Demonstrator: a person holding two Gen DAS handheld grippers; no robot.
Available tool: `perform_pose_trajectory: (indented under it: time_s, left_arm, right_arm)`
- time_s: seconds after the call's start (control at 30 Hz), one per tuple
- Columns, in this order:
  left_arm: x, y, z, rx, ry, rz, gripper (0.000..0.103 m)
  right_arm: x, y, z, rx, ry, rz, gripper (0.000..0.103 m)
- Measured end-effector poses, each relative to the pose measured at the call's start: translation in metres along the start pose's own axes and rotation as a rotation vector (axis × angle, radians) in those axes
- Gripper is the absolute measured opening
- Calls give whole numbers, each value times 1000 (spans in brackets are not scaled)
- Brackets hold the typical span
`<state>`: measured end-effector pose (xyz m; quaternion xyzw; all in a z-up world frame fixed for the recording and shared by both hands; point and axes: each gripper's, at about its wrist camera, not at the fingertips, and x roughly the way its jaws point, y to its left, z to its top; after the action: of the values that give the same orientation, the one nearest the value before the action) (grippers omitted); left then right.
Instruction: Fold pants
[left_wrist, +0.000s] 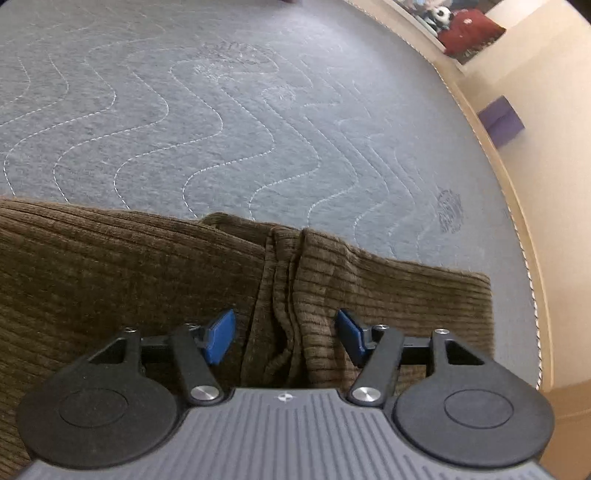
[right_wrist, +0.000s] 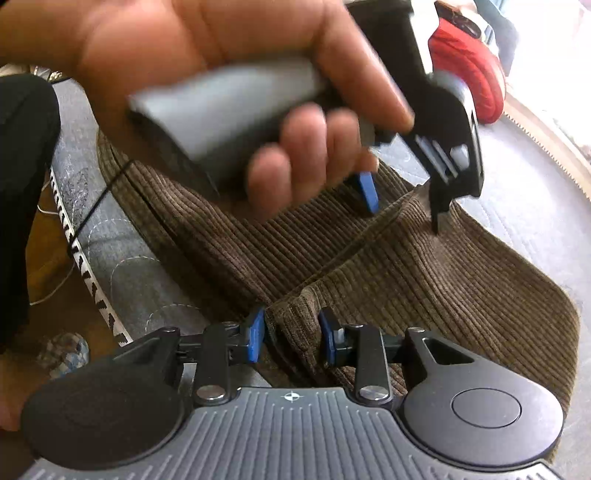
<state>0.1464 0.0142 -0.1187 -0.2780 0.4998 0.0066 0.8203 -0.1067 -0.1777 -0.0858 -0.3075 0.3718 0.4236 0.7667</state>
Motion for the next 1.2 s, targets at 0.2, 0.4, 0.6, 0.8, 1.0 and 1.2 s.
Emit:
perform_pose_trajectory:
  time_s: [0.2, 0.4, 0.6, 0.8, 1.0, 1.2]
  left_arm:
    - [-4, -22, 10, 81, 14, -16, 20]
    - [-33, -4, 17, 75, -81, -1, 19]
    - [-49, -7, 18, 122, -156, 119, 34]
    - [-98, -22, -17, 249, -266, 49, 34]
    - [-58, -11, -92, 408, -79, 28, 34]
    - [-64, -1, -131, 472, -78, 114, 43]
  right_arm:
    - [3, 0, 6, -20, 16, 11, 33]
    - [-16, -6, 13, 13, -76, 74, 27]
    - [-12, -4, 9, 65, -17, 61, 27]
    - [-62, -57, -7, 408, -212, 4, 41]
    - [-87, -121, -56, 864, -252, -329, 58]
    - [-61, -158, -123, 1246, -18, -428, 63]
